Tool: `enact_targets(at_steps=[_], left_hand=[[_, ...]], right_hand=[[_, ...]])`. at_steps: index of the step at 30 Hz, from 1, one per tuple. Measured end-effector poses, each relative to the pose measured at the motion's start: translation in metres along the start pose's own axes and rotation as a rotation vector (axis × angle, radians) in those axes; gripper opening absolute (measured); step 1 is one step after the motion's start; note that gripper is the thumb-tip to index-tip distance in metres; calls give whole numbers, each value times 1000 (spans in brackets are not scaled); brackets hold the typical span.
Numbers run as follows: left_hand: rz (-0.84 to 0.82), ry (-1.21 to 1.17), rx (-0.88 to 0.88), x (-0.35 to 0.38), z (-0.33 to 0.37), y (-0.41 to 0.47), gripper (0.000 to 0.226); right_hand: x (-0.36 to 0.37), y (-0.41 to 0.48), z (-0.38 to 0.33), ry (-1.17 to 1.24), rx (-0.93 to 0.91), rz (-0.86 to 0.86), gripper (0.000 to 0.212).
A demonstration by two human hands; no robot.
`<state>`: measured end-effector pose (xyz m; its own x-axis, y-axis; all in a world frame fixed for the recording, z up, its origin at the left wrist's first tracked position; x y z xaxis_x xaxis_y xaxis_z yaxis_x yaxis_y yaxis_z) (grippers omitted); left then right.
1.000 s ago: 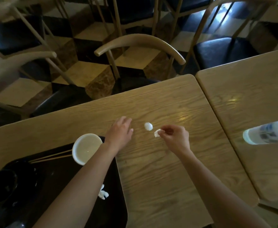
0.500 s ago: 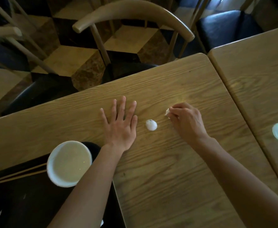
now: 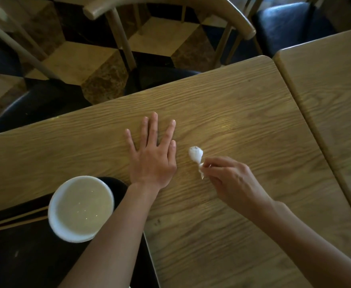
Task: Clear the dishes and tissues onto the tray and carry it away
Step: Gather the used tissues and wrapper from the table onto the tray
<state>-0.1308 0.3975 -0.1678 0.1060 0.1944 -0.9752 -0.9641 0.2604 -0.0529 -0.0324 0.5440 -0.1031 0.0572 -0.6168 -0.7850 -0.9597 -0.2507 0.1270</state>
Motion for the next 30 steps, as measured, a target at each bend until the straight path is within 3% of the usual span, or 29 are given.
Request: enact_targets(at_steps=[2, 7, 10, 16, 24, 28, 30], left_hand=[[-3, -6, 9, -1, 0, 0, 54], [-31, 6, 8, 1, -1, -1, 54], [-52, 24, 1, 4, -1, 0, 54], [-83, 36, -20, 4, -3, 3, 54], [-113, 25, -18, 2, -2, 2, 56], [-125, 41, -18, 5, -3, 3, 56], [-130, 54, -20, 6, -4, 3, 56]], right_hand=[[-1, -2, 0, 3, -2, -40, 22], [-46, 11, 43, -107, 205, 208, 19], [-49, 25, 59, -148, 291, 214, 20], [-21, 33, 21, -99, 57, 120, 21], [-3, -2, -5, 11, -102, -129, 33], [-42, 23, 27, -63, 43, 135, 24], [-49, 41, 42, -90, 144, 172, 23]])
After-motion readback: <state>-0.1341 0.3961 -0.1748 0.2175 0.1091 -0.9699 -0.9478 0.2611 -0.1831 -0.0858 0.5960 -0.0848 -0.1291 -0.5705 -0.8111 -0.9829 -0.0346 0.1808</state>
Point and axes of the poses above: each hand's wrist, its own y-axis towards the middle knuckle, its own x-axis out of the palm, z = x × y, the point moved 8 cm from there along y, towards the middle knuckle, and after that the axes turned 8 degrees about -x, right-handed, at the moved point
